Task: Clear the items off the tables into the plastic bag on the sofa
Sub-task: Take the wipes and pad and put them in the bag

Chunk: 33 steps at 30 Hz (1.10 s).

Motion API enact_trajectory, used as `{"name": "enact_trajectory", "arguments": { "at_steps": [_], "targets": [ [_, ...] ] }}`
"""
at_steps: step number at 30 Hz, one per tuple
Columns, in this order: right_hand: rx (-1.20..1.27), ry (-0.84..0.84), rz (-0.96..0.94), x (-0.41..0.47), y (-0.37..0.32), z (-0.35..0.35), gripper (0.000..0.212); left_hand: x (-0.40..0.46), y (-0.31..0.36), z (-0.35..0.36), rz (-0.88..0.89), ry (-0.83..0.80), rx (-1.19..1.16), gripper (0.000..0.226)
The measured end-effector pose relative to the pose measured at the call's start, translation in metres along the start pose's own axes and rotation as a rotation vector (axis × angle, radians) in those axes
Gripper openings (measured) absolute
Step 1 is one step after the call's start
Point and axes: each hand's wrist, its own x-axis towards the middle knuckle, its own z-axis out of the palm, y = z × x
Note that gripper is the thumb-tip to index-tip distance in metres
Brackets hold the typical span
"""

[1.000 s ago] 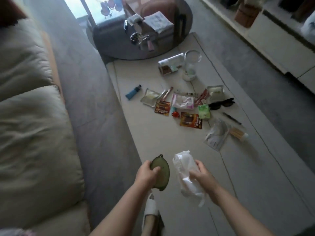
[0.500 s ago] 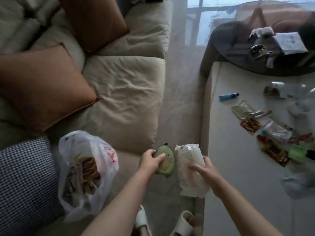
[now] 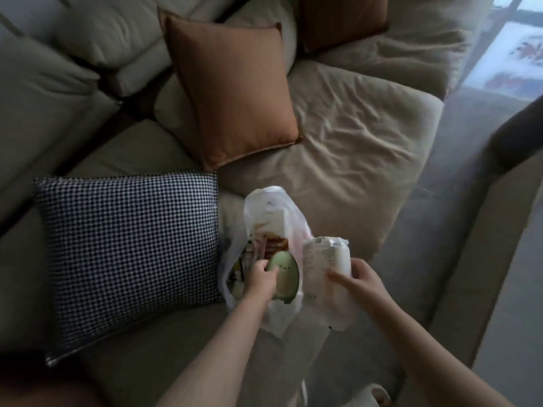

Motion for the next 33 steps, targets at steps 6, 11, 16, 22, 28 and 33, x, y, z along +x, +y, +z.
{"name": "enact_trajectory", "arguments": {
  "at_steps": [6,11,16,22,28,33],
  "targets": [
    [-0.168,0.024,-0.071,0.034,-0.032,0.070,0.038,0.045,-0.015,-0.047,0.018,0.085,0.007,0.032],
    [-0.463,0.087,-0.122,0.071,-0.049,0.107,0.042,0.086,-0.014,-0.060,0.127,0.068,0.170,0.031],
    [-0.365,0.141,-0.127,0.096,-0.052,0.123,0.056,0.119,-0.014,-0.062,0.288,0.045,0.224,0.034],
    [-0.614,0.125,-0.283,0.105,-0.049,0.128,0.062,0.150,-0.004,-0.064,0.378,0.181,0.478,0.032],
    [-0.882,0.041,-0.394,0.100,-0.037,0.129,0.062,0.165,0.015,-0.061,0.410,-0.138,0.245,0.037],
    [-1.039,-0.046,-0.499,0.098,-0.041,0.153,0.065,0.166,0.021,-0.071,0.414,-0.076,0.104,0.037]
  ]
}}
